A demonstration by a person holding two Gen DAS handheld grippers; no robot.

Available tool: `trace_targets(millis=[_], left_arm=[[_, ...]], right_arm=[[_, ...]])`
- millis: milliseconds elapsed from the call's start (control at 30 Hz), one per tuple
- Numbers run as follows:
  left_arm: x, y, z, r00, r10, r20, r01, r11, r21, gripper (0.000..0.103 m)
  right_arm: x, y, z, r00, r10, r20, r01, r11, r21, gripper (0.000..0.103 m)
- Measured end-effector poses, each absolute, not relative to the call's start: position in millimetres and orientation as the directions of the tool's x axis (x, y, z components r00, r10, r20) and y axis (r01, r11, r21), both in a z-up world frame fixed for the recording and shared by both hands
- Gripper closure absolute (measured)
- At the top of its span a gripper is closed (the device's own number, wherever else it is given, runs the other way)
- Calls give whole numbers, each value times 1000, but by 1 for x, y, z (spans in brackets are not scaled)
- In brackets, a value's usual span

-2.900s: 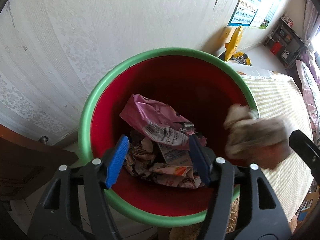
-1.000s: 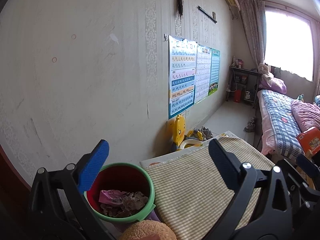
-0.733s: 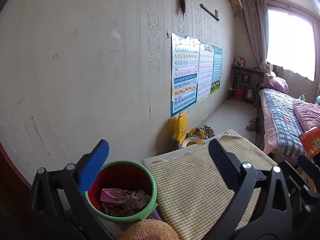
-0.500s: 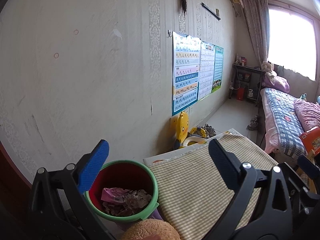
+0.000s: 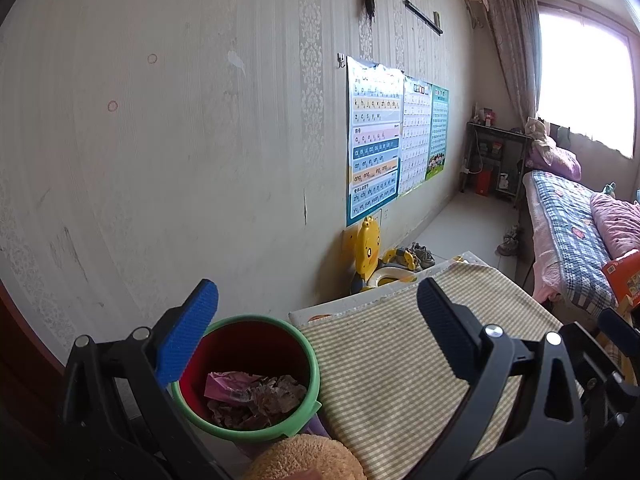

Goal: Collect trash

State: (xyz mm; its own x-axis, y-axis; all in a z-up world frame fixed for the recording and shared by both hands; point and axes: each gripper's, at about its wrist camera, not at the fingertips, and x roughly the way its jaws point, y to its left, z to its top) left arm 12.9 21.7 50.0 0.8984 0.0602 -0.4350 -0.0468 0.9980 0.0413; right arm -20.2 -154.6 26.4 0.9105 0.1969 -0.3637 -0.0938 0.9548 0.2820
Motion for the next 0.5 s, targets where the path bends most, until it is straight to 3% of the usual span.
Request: trace_targets(millis=[500], left_arm=[[17,20,40,890,49,-453,-30,998,49,5]], right_arm=[[-12,-158,13,896,200,-396,-83,952,293,7]])
